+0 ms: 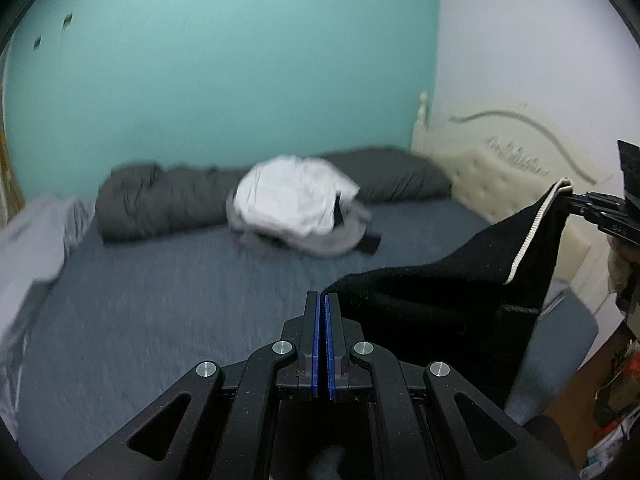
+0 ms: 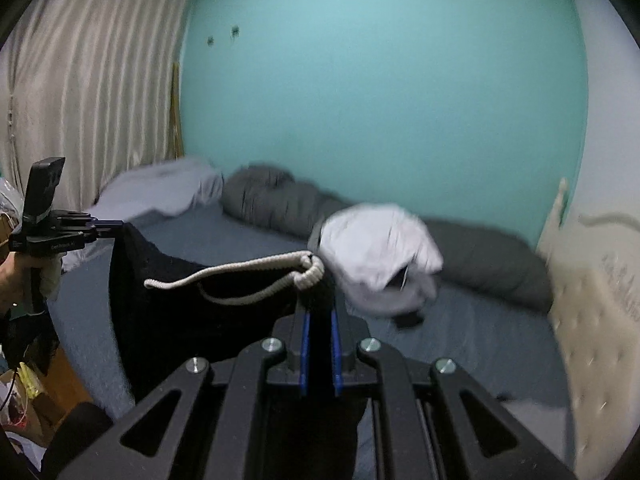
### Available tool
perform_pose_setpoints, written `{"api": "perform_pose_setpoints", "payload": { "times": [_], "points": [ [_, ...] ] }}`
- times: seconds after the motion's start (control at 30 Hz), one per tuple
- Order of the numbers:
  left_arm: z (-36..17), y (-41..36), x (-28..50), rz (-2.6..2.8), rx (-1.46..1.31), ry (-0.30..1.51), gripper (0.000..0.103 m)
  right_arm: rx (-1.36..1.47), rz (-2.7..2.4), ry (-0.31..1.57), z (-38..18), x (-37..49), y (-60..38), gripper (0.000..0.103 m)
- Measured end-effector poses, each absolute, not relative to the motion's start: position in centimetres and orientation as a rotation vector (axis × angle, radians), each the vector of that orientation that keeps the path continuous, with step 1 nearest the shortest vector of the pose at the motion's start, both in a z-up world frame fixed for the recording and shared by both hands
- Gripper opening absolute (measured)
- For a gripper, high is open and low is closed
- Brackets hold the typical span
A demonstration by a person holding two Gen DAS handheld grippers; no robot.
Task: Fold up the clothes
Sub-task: 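Lift the sweatshirt with both grippers, stretching it between them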
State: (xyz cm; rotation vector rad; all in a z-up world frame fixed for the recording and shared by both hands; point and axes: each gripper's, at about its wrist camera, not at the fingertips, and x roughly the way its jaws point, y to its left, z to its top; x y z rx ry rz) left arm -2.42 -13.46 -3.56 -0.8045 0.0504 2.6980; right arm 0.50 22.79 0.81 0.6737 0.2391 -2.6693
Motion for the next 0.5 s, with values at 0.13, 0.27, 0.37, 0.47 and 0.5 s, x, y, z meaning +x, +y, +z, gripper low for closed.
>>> {"api": "perform_pose_setpoints", "payload": {
  "times": [0.13, 0.27, 0.37, 0.47, 0.5],
  "points": [
    [-7.8, -13.9, -4.2, 2.699, -0.888, 0.023, 0.002, 0.769, -2.649, 0.25, -3.5, -1.6, 21.7, 0.008],
    [-8.7, -14.1, -5.8, 2.7, -0.907, -0.004, 0.002, 0.798, -2.647, 0.243, -4.6, -3.1, 21.7, 0.008],
    [-9.1, -14.0, -7.6, 2.699, -0.914, -0.017, 0.002, 0.817, -2.649, 0.233, -5.3, -4.8, 21.4, 0.008],
    [-9.5, -13.9, -9.6, 2.696, -0.923, -0.033, 0.002, 0.836, -2.652, 0.221, -6.1, -6.7, 21.7, 0.008],
    [-9.8, -13.9, -10.4, 2.694, -0.932, -0.036, 0.002, 0.843, -2.653, 0.216, -6.4, -7.5, 21.8, 0.008]
  ]
}}
